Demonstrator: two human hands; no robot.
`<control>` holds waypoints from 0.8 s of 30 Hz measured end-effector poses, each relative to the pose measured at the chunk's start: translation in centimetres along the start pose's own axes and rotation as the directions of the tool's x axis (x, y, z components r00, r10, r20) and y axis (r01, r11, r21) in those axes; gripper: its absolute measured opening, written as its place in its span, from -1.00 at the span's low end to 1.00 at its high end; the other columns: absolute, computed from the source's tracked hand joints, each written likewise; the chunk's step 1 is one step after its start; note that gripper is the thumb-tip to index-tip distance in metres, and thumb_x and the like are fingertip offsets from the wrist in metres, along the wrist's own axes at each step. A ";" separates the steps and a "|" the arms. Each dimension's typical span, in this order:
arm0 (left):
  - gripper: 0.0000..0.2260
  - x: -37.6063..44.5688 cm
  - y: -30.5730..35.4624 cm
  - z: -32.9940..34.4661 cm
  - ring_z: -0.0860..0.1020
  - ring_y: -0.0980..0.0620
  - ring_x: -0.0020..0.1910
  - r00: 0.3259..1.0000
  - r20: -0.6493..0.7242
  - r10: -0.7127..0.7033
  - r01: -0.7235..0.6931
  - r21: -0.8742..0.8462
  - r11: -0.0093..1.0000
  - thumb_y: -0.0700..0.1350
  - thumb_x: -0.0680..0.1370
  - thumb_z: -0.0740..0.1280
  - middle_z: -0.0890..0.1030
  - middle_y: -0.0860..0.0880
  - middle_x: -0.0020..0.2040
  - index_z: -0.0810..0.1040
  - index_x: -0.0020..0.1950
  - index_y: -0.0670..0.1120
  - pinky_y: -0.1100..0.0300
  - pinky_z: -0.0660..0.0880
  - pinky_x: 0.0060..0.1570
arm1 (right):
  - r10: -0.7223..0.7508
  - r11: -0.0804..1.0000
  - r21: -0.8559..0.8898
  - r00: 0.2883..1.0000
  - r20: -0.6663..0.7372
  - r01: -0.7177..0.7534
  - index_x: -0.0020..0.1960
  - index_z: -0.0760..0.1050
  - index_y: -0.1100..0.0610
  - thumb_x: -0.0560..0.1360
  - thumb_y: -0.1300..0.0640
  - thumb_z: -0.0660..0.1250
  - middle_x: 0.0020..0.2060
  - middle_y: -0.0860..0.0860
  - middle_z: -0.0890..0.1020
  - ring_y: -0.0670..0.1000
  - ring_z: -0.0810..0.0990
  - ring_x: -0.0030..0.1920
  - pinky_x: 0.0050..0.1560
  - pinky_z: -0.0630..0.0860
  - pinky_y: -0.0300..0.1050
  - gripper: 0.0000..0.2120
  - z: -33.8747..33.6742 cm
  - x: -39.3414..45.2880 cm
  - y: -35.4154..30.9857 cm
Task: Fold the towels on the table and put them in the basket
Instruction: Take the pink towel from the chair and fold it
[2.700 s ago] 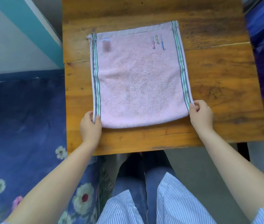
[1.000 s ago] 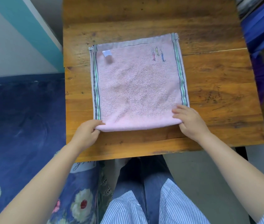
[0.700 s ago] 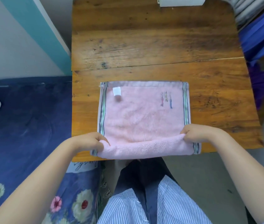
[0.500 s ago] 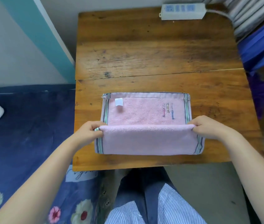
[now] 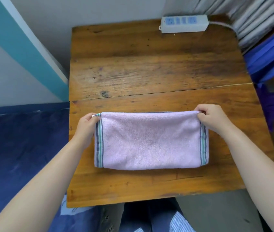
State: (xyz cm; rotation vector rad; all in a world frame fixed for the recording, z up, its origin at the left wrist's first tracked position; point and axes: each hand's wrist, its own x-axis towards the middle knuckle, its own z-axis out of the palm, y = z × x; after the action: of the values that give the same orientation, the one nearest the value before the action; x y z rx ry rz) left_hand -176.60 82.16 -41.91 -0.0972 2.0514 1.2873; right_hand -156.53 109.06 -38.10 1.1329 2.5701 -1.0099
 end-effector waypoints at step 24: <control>-0.60 0.5 -2.5 2.0 0.33 -0.28 0.32 0.892 -0.089 0.443 -0.238 0.742 0.627 -0.12 0.61 0.10 0.39 -0.31 0.31 0.27 0.39 -0.31 -0.07 0.28 0.29 | 0.153 0.947 -0.222 0.934 -0.323 -0.232 0.38 0.26 0.24 0.47 0.33 0.13 0.33 0.23 0.33 0.23 0.29 0.32 0.29 0.20 0.09 -0.52 5.3 1.1 0.8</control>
State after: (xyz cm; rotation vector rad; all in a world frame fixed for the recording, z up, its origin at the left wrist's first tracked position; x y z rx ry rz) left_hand -174.92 82.67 -44.59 0.5465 2.7729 0.5782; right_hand -157.37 106.77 -42.97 1.5282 2.6398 -0.4699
